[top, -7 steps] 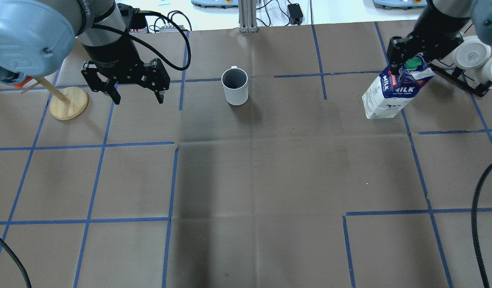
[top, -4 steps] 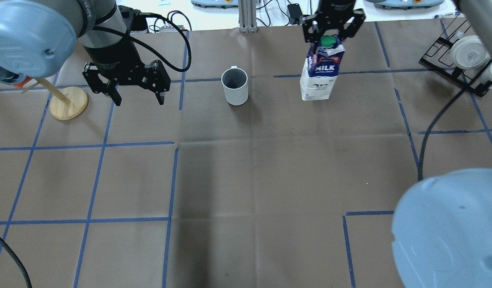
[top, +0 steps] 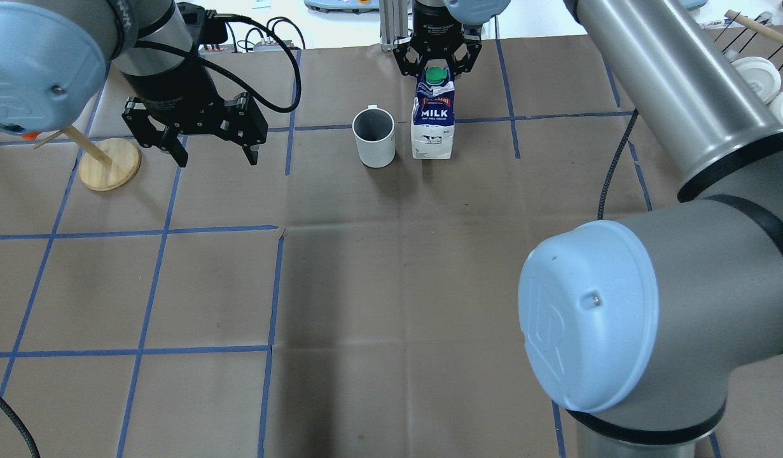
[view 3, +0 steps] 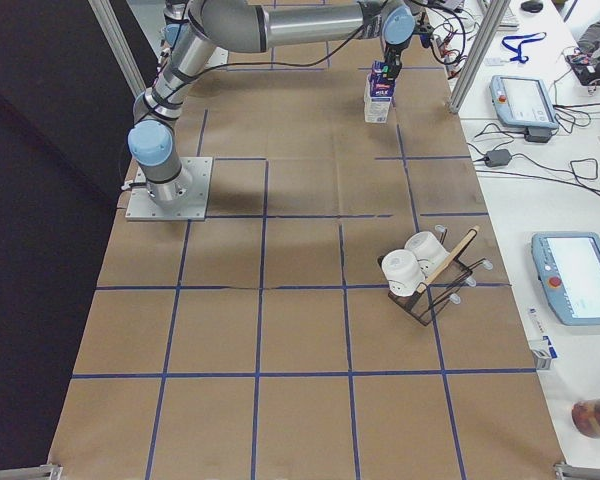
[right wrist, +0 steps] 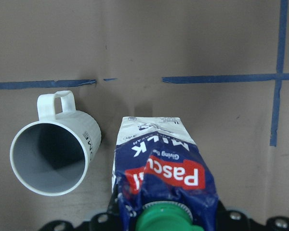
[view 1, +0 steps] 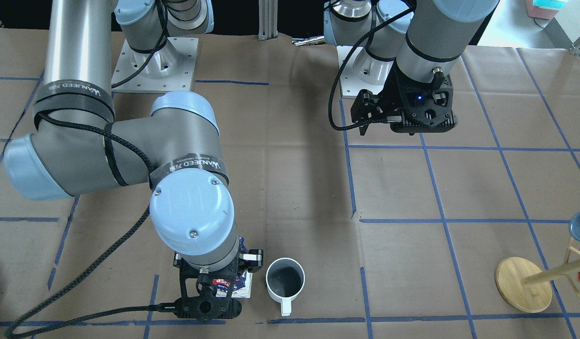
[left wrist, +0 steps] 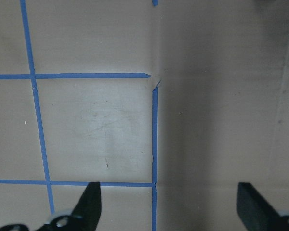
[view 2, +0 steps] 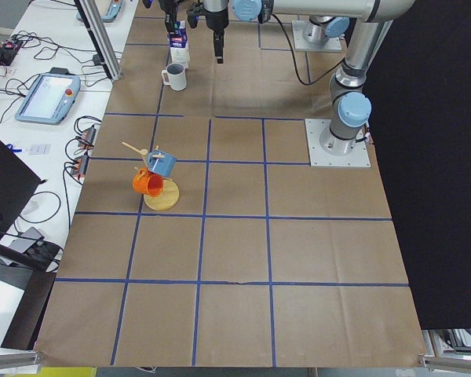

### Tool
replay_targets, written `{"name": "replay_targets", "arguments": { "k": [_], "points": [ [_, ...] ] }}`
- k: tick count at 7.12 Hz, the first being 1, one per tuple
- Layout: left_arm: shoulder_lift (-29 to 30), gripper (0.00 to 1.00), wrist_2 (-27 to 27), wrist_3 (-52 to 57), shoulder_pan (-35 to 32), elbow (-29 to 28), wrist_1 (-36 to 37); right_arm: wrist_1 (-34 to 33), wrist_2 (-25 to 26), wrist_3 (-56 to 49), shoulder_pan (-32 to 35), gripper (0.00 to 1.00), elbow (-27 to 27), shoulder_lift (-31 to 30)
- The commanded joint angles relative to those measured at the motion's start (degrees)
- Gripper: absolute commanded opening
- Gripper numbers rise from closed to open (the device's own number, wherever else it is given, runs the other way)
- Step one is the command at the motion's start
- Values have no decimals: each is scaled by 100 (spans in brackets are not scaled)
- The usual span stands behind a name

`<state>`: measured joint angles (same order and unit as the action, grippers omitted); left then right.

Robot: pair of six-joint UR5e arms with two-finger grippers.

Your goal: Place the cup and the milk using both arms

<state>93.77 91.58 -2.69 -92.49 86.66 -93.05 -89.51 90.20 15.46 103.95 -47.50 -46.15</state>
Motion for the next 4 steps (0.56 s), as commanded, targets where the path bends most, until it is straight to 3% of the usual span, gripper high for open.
{"name": "replay_targets", "arguments": {
  "k": [1,2,3,4],
  "points": [
    [-61,100,-35,-74,-41,-8,6,-48,-11,176,108,58,197,308],
    [-26,100,-166,-74,-76,35,-73,-40,-19,168,91,63,223,309],
    [-130,100,-280,-57,-103,157,-126,-40,-11,176,108,89,224,300],
    [-166,100,-281,-57,-103,332,-387,-40,-2,176,117,100,250,291]
  ]
}}
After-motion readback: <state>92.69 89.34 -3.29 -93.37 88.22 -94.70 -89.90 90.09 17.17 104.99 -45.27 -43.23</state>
